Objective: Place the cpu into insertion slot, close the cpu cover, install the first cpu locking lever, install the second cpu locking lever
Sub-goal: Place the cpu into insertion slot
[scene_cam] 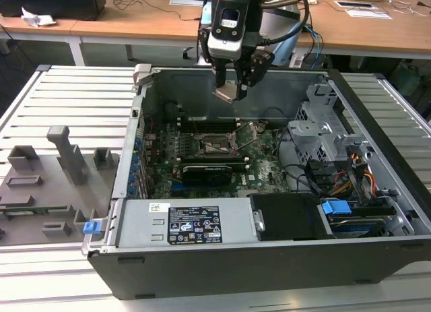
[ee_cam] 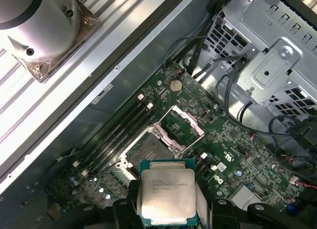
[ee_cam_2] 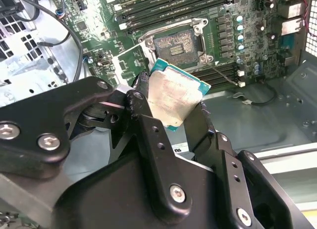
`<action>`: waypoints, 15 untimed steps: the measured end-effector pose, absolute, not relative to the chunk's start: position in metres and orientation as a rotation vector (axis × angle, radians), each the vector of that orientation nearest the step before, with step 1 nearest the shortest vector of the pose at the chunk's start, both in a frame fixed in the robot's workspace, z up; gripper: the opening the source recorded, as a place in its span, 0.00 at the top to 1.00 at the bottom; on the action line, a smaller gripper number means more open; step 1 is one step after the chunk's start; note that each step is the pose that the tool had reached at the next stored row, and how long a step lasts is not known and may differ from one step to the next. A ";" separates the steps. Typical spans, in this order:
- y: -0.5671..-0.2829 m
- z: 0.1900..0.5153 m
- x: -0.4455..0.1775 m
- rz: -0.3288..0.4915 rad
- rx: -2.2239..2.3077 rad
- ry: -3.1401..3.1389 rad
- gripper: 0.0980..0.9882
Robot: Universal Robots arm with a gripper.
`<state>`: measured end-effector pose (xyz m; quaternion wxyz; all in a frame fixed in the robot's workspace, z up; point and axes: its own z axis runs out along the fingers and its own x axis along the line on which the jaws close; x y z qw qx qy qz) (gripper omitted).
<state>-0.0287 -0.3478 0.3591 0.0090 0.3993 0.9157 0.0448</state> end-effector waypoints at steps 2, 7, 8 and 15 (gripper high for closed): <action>-0.348 0.359 -0.029 0.140 1.262 2.854 0.52; -0.348 0.359 -0.029 0.139 1.298 2.836 0.52; -0.348 0.359 -0.029 0.139 1.303 2.833 0.52; -0.348 0.359 -0.029 0.139 1.367 2.801 0.52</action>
